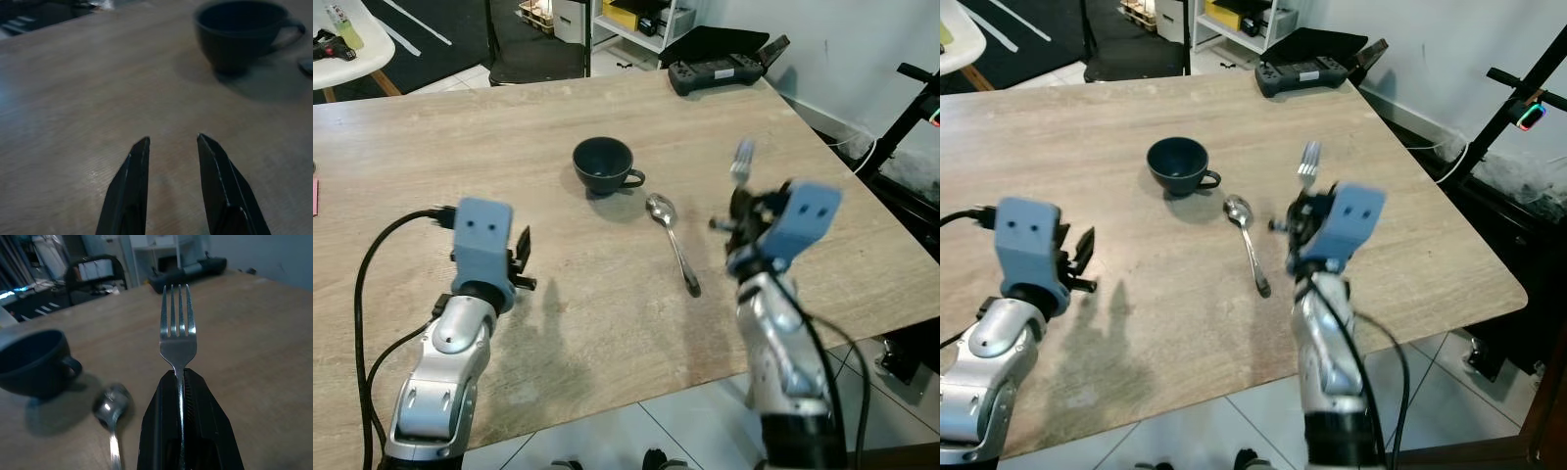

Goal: Setting the table

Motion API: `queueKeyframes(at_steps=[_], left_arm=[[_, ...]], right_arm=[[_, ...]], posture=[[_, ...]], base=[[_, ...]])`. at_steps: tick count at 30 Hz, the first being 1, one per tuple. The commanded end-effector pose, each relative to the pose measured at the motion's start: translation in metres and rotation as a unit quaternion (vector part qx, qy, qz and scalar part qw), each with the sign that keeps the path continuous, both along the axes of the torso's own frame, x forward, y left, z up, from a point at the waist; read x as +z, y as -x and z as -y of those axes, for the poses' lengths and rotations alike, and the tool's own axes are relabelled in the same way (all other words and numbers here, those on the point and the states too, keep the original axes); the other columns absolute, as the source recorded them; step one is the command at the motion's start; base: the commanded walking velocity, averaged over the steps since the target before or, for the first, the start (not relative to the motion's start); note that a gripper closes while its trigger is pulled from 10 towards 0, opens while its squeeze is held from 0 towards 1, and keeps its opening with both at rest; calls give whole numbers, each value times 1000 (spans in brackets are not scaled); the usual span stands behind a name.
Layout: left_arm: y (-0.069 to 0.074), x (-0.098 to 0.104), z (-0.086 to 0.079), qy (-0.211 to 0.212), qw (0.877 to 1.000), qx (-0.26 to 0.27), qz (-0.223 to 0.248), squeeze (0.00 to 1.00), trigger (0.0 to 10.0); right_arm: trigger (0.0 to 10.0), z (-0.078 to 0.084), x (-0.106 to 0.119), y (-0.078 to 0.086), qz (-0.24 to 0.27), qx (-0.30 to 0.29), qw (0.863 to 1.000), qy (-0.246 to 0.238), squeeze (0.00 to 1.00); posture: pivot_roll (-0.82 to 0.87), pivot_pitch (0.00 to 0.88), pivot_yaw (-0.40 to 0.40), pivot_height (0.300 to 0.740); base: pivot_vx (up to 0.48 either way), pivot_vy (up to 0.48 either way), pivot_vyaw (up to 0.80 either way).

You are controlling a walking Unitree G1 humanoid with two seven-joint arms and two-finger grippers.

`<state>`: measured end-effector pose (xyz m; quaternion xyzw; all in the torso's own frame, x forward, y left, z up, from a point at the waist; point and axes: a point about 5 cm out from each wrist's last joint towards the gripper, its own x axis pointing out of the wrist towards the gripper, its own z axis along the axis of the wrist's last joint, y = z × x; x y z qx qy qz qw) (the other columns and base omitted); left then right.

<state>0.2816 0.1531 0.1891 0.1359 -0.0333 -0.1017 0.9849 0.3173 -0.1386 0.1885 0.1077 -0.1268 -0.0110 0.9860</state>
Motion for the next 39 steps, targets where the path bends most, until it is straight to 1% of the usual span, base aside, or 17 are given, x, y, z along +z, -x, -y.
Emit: queueKeyframes(at_steps=[1, 3, 6, 8, 10, 14, 15, 16, 18, 23, 26, 28, 32, 34, 35, 37, 39], left_arm=[[11, 0, 18, -15, 996, -85, 7, 0, 10000], [19, 2, 24, -14, 989, -146, -1, 0, 10000], [34, 8, 23, -37, 970, -237, -25, 0, 10000], [39, 12, 19, -52, 964, -258, -35, 0, 10000], [41, 14, 14, -60, 962, -264, -40, 0, 10000], [46, 22, -6, -79, 961, -260, -48, 0, 10000], [46, 22, -6, -79, 961, -260, -48, 0, 10000], [50, 27, -19, -83, 962, -254, -53, 0, 10000], [53, 31, -27, -84, 964, -247, -57, 0, 10000], [56, 32, -30, -76, 963, -249, -64, 0, 10000], [51, 33, -21, -58, 965, -248, -58, 0, 10000], [44, 31, -14, -52, 969, -238, -48, 0, 10000], [39, 30, -5, -36, 972, -228, -38, 0, 10000], [30, 25, 3, 1, 978, -207, -34, 0, 10000], [28, 24, 5, 14, 979, -199, -35, 0, 10000], [28, 24, 5, 14, 979, -199, -35, 0, 10000], [23, 22, 6, 25, 984, -173, -32, 0, 10000]], right_arm=[[10000, 0, 3, 4, 11, 0, 1000, 9, 0], [10000, 0, 2, 5, 7, 2, 1000, 12, 0], [10000, 4, 9, 6, 13, -4, 1000, 14, 0], [10000, 8, 11, 6, 16, -10, 1000, 15, 0], [10000, 10, 13, 5, 18, -13, 1000, 17, 0], [10000, 21, 17, 4, 24, -26, 999, 23, 0], [10000, 21, 17, 4, 24, -26, 999, 23, 0], [10000, 28, 18, 4, 25, -36, 999, 28, 0], [10000, 32, 18, 4, 24, -43, 998, 32, 0], [10000, 37, 18, 2, 22, -47, 998, 36, 0], [10000, 40, 21, -2, 19, -49, 998, 41, 0], [10000, 37, 22, -3, 19, -47, 998, 41, 0], [10000, 33, 21, -2, 18, -42, 998, 39, 0], [10000, 28, 16, -1, 10, -38, 999, 34, 0], [10000, 27, 14, 0, 6, -38, 999, 31, 0], [10000, 27, 14, 0, 6, -38, 999, 31, 0], [10000, 26, 12, 0, 2, -38, 999, 28, 0]], posture=[[112, 139, 17, 740], [107, 139, 17, 740], [102, 137, 21, 740], [102, 137, 22, 740], [101, 137, 24, 740], [103, 137, 28, 740], [103, 137, 28, 740], [107, 137, 28, 740], [111, 137, 26, 740], [122, 138, 17, 740], [122, 135, 11, 740], [111, 133, 14, 740], [110, 132, 16, 740], [94, 128, 24, 740], [95, 127, 25, 740], [95, 127, 25, 740], [93, 126, 29, 740]], base=[[0, 0, 0], [0, 0, 0], [0, 0, 0], [0, 0, 0], [0, 0, 0], [0, 0, 0], [0, 0, 0], [0, 0, 0], [0, 0, 0], [0, 0, 0], [0, 0, 0], [0, 0, 0], [0, 0, 0], [0, 0, 0], [0, 0, 0], [0, 0, 0], [0, 0, 0]])
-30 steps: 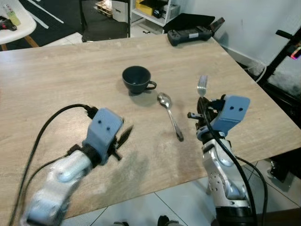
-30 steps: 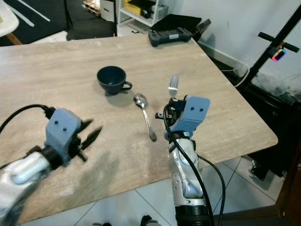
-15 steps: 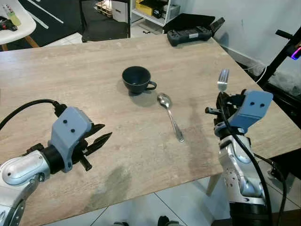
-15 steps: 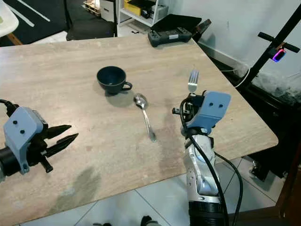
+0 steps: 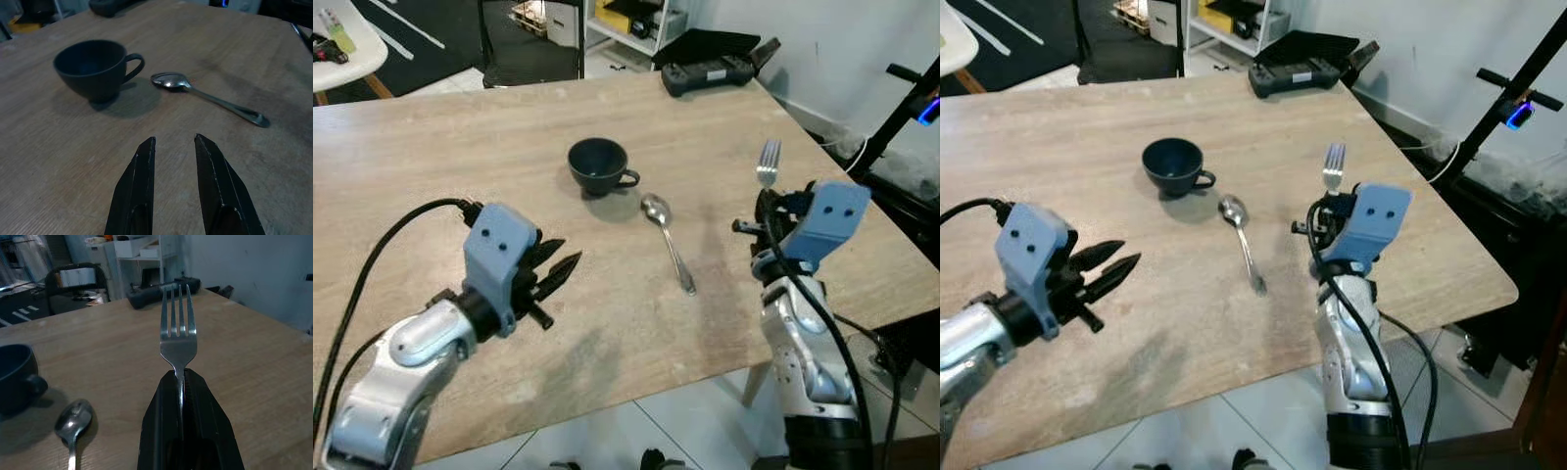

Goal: Setting the table

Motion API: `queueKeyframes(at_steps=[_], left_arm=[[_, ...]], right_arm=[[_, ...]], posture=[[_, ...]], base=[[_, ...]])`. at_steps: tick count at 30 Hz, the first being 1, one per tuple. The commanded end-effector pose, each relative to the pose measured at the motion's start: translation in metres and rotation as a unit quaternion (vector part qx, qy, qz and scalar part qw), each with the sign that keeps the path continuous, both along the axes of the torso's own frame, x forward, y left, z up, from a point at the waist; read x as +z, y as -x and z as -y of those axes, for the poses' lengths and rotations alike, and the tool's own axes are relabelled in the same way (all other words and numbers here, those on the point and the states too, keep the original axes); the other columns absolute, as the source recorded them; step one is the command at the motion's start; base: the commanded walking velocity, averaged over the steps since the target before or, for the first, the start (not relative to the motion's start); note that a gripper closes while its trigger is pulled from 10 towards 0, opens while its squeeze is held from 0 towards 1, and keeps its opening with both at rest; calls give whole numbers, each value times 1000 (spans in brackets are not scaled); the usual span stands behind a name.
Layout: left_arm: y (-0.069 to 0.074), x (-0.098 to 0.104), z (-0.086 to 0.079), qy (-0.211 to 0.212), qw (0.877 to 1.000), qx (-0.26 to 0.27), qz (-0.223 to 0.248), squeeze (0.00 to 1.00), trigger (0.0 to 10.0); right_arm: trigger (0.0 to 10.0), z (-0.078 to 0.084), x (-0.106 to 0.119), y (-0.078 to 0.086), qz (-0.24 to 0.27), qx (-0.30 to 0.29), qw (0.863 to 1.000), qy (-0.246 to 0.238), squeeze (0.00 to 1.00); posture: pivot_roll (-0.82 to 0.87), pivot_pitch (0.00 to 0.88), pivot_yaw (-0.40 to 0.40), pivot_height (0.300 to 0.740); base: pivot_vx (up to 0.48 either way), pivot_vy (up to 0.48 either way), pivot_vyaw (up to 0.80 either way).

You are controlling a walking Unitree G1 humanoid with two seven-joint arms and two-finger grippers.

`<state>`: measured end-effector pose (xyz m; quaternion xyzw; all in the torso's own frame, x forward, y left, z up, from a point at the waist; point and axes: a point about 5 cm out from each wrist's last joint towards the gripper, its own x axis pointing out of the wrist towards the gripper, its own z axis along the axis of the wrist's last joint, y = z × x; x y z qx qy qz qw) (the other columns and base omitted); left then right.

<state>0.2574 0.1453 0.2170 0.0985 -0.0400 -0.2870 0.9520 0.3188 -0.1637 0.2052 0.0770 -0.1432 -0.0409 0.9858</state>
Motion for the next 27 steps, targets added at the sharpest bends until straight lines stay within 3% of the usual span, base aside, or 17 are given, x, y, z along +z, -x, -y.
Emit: queueKeyframes(at_steps=[1, 5, 9, 27], left_arm=[[-2, -6, -2, -4, 1000, 15, -11, 0, 10000], [-8, -7, -4, 16, 998, 57, -15, 0, 10000], [-15, -9, -11, 9, 995, 98, -19, 0, 10000], [-20, -11, -11, 18, 992, 126, -18, 0, 10000]], right_arm=[[10000, 1, -5, 1, -11, -3, 1000, 1, 0], [10000, 2, -7, 0, -16, -6, 1000, 0, 0], [10000, 3, -8, -1, -19, -9, 1000, 0, 0], [10000, 3, -11, -1, -26, -10, 1000, 1, 0]], posture=[[93, 126, 29, 740], [95, 125, 29, 740], [98, 125, 30, 740], [98, 124, 32, 740]], base=[[0, 0, 0], [0, 0, 0], [0, 0, 0], [0, 0, 0]])
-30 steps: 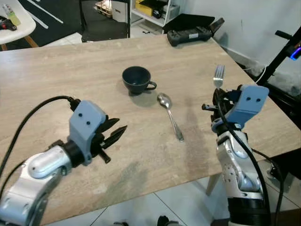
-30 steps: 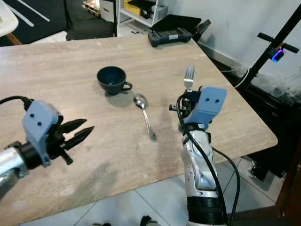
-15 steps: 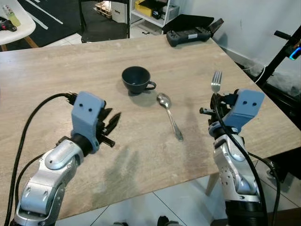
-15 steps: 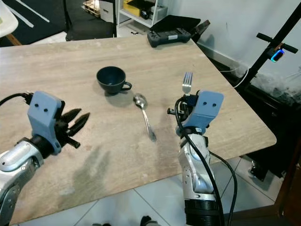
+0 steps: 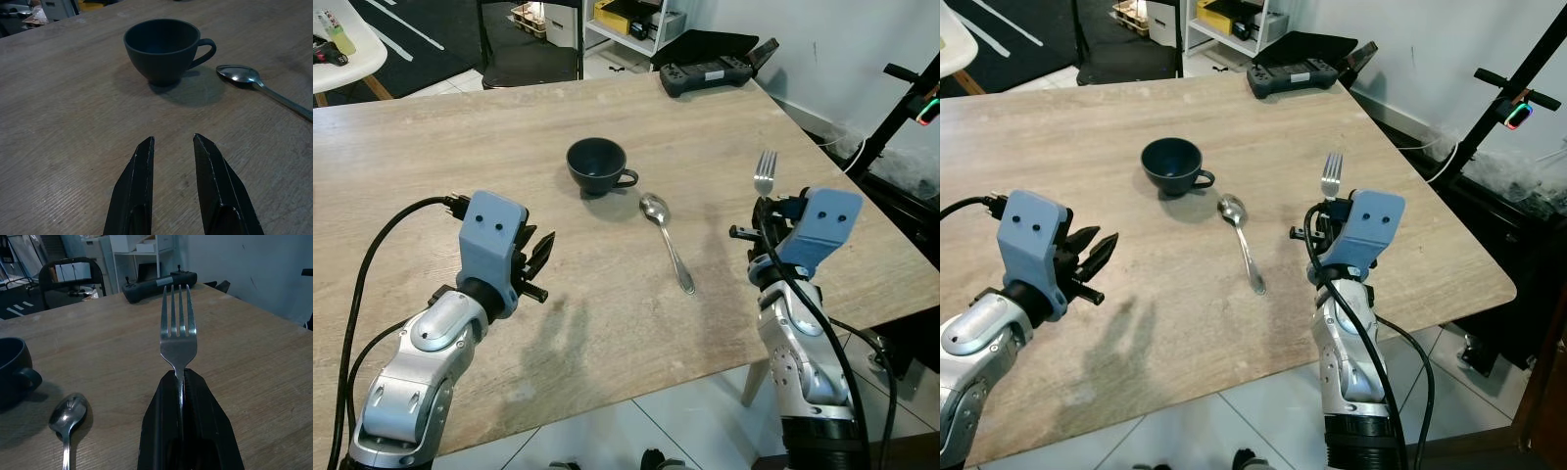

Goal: Setting the table

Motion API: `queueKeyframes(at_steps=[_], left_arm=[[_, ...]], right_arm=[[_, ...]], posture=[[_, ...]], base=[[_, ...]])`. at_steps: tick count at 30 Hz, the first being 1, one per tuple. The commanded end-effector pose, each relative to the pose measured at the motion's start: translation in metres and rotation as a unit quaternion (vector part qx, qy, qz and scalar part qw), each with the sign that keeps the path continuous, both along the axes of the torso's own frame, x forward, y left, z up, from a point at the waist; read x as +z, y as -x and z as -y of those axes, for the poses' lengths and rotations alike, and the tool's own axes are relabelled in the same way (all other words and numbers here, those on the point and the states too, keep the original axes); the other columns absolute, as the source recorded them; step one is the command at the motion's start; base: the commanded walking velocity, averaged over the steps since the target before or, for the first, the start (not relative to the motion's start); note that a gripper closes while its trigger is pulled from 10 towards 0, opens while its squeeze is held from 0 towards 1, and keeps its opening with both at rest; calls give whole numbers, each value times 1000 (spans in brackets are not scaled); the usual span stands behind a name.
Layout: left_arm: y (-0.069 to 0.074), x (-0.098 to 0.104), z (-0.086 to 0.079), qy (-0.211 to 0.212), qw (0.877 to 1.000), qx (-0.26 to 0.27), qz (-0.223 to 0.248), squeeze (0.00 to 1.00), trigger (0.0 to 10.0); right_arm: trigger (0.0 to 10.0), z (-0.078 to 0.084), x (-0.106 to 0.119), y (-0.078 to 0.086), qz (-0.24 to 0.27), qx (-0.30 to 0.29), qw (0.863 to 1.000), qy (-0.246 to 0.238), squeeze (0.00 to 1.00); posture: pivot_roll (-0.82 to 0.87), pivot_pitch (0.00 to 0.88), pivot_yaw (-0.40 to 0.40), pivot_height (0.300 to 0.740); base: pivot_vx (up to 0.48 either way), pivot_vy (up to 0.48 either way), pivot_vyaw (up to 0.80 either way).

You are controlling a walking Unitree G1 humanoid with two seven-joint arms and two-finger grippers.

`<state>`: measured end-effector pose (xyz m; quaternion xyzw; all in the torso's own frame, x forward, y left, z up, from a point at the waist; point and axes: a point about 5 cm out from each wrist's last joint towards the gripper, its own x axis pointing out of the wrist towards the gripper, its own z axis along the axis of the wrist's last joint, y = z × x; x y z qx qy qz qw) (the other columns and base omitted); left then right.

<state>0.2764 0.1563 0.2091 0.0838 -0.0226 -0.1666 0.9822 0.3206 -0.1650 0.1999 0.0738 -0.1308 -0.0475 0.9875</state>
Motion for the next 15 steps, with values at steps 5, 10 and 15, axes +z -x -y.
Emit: queueKeyframes(at_steps=[5, 10, 15], left_arm=[[-1, -3, -2, 1, 1000, 4, -8, 0, 10000], [-2, -3, -2, 1, 1000, 5, -7, 0, 10000], [-2, -3, -2, 0, 1000, 5, -7, 0, 10000]], right_arm=[[10000, 2, -7, 0, -15, -5, 1000, -2, 0], [10000, 3, -8, 0, -16, -7, 1000, -3, 0], [10000, 4, -9, 1, -17, -8, 1000, -3, 0]], posture=[[99, 123, 32, 740], [98, 123, 35, 740], [97, 123, 36, 740]], base=[[-203, 0, 0], [-270, 0, 0], [-272, 0, 0]])
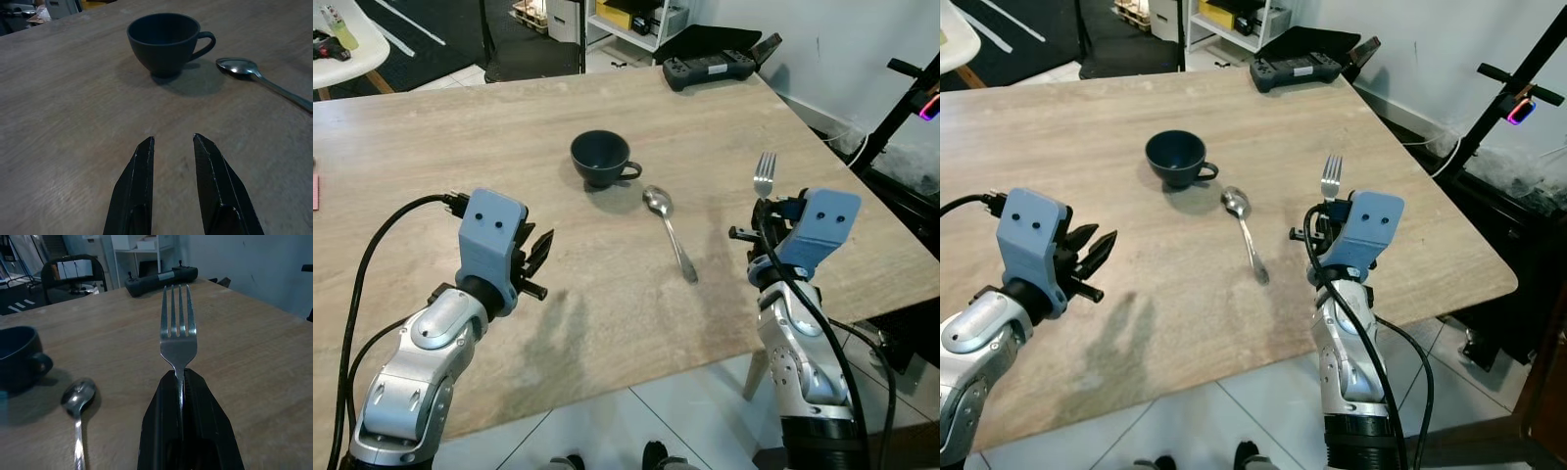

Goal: Setting the table

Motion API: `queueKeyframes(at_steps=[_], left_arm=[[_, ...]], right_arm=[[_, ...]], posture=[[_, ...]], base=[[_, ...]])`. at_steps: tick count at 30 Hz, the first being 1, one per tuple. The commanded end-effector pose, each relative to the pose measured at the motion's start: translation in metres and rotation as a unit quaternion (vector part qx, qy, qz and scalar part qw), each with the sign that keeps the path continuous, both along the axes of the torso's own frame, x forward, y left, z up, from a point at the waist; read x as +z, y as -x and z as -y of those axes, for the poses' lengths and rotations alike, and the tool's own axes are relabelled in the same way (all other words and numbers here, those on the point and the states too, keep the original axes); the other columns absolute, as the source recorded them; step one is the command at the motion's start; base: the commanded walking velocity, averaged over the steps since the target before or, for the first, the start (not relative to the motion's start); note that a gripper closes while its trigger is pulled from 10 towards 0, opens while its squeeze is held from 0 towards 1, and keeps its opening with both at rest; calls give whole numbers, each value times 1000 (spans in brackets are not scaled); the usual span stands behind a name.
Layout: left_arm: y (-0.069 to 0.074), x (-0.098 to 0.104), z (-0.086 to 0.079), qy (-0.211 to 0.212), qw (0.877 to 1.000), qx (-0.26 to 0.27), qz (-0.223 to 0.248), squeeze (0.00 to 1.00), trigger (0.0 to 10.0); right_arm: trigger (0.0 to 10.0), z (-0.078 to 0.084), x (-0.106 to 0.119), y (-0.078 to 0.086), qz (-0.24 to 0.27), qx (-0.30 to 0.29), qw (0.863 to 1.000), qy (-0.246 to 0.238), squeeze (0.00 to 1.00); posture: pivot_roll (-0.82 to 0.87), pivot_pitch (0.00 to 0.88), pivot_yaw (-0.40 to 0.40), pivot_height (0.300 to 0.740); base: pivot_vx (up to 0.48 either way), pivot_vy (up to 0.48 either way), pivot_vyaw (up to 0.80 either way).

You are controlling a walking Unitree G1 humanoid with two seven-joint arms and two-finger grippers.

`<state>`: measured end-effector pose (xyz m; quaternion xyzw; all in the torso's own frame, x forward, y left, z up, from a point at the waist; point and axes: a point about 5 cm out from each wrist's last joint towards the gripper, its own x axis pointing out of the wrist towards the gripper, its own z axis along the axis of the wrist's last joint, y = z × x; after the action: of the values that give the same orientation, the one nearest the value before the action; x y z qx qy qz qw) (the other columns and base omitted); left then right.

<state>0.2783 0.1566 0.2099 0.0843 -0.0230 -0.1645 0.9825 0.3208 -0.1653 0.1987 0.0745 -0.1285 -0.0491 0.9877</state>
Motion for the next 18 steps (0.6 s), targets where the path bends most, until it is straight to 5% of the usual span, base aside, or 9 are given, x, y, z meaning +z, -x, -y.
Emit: queueKeyframes(at_steps=[1, 18], left_arm=[[0, -4, -2, 0, 1000, 3, -7, 0, 10000], [0, -4, -2, -1, 1000, 1, -8, 0, 10000]], right_arm=[[10000, 3, -7, 1, -15, -7, 1000, -2, 0], [10000, 5, -8, 2, -16, -10, 1000, -3, 0]], posture=[[97, 123, 36, 740], [92, 122, 39, 740]], base=[[-270, 0, 0], [-255, 0, 0]])
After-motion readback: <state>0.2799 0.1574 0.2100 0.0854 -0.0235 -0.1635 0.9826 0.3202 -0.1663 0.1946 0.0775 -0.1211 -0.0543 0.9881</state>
